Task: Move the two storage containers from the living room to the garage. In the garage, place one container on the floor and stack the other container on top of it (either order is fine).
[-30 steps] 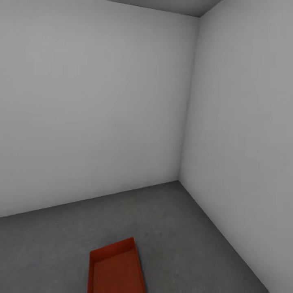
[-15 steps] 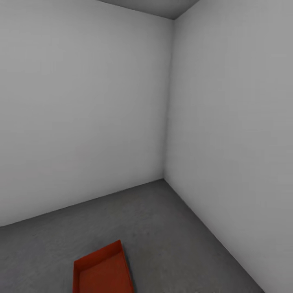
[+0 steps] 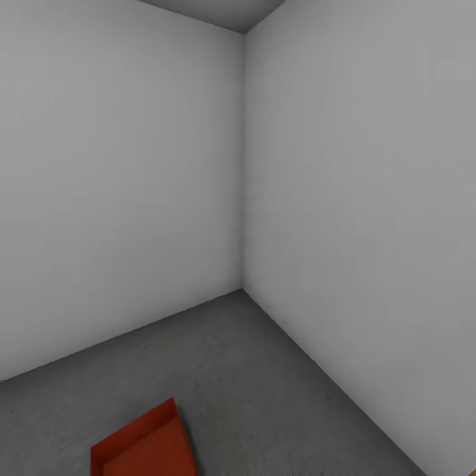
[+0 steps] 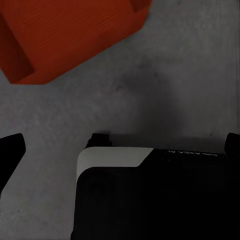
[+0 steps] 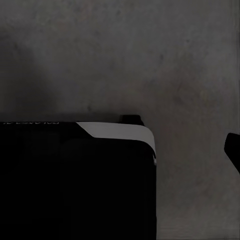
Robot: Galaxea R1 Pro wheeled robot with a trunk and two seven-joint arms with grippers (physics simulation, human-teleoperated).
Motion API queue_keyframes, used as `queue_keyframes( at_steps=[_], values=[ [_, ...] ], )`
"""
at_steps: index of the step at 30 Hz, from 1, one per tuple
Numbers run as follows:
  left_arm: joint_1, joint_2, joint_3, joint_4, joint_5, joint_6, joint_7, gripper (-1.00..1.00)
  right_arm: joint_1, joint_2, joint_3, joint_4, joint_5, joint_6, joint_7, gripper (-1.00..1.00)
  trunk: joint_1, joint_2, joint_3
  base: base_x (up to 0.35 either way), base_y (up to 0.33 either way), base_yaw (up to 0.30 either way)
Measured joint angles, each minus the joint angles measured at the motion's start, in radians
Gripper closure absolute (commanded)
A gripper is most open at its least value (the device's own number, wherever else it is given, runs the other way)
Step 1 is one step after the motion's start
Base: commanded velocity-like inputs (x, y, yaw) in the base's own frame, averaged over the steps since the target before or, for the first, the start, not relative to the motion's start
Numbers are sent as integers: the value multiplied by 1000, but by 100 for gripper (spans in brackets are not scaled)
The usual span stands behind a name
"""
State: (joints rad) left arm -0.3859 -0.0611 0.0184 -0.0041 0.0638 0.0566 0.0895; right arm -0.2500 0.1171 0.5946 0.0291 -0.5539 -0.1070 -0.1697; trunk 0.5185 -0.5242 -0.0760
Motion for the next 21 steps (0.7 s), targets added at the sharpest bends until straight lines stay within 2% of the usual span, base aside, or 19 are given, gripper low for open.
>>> queue_keyframes(
  at_steps=[21],
  values=[
    [0,17,-2,0,-2,1,1,-100,0,0,-1,-1,0,0,0,-100,0,0,0,0,0,-286]
  ],
)
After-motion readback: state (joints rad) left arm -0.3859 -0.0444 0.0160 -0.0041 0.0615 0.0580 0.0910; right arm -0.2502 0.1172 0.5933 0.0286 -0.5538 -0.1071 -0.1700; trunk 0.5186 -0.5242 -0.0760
